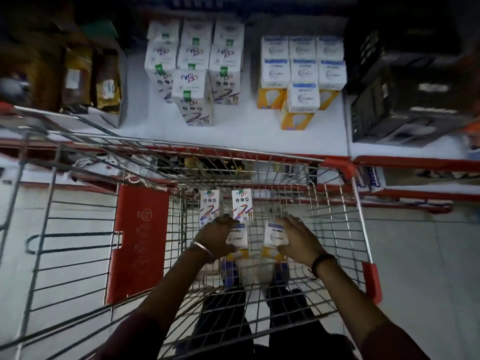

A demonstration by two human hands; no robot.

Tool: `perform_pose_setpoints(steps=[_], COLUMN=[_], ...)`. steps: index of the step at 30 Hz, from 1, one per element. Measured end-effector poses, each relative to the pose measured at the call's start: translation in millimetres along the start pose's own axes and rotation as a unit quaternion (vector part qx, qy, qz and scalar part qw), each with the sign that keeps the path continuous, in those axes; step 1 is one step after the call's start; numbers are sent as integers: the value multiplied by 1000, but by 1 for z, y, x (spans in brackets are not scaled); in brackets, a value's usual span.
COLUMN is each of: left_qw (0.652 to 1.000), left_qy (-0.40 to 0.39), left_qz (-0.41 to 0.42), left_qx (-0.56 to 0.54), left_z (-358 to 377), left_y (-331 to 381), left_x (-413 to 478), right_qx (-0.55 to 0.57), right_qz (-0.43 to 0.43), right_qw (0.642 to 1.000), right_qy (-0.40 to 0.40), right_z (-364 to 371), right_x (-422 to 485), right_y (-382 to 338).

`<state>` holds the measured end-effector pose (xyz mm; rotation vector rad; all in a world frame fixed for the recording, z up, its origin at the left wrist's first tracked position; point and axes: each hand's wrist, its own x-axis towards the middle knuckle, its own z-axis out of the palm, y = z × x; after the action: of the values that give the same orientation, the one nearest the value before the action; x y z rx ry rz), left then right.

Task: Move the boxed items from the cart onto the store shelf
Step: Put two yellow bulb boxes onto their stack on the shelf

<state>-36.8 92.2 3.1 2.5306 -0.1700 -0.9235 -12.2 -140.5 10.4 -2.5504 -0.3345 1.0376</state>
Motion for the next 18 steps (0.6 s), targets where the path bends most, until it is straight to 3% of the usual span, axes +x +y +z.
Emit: perform_pose_setpoints(steps=[7, 13, 18], left_qw=[991, 969, 956], left_qy=[123, 209, 274], left_qz=[26, 33, 25], left_qx=[37, 131, 101], left_z=[-92, -175, -210], left_y=[66, 110, 125], left_x=[-34, -52, -27], right_qx=[-2, -17, -25], right_qz=[-32, -58, -51], right_qw=[992, 978, 960], right_qy=[118, 197, 276], right_z=[-99, -192, -247], right_x=[-52, -82, -74], right_y=[-25, -38, -36])
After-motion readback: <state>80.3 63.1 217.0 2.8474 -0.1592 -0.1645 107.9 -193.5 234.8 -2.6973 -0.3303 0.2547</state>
